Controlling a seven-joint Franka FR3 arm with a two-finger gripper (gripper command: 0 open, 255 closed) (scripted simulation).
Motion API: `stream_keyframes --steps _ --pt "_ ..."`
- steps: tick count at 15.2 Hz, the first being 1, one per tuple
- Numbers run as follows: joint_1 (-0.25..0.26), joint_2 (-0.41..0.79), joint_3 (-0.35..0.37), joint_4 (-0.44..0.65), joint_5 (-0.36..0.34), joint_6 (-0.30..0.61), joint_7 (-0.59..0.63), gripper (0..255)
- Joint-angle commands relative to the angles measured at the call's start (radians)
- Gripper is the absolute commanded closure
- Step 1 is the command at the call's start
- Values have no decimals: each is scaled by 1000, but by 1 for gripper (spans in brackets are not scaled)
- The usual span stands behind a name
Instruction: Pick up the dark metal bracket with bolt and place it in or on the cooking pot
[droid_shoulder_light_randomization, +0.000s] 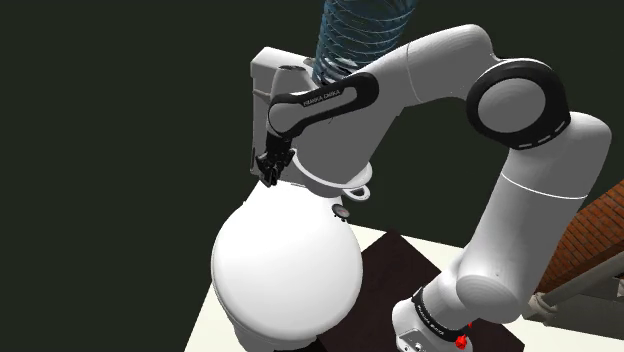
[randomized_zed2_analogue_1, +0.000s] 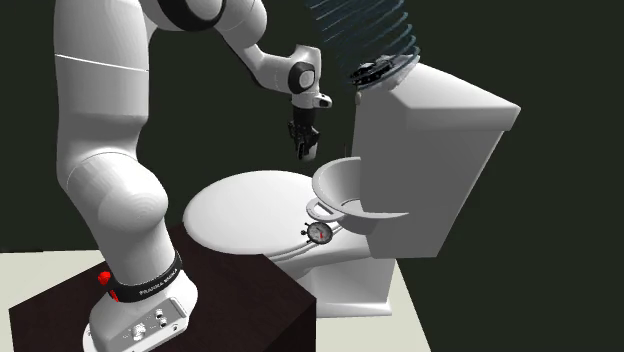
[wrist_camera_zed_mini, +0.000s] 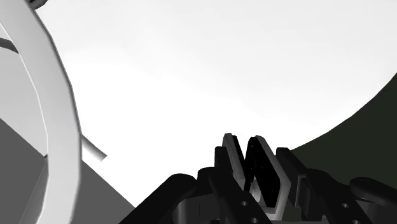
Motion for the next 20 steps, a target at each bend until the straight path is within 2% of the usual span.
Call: stream_keyframes --steps 1,20 --pt "0 -17 1 8 2 -25 2 255" --pt "-5 -126 5 128 14 -253 3 255"
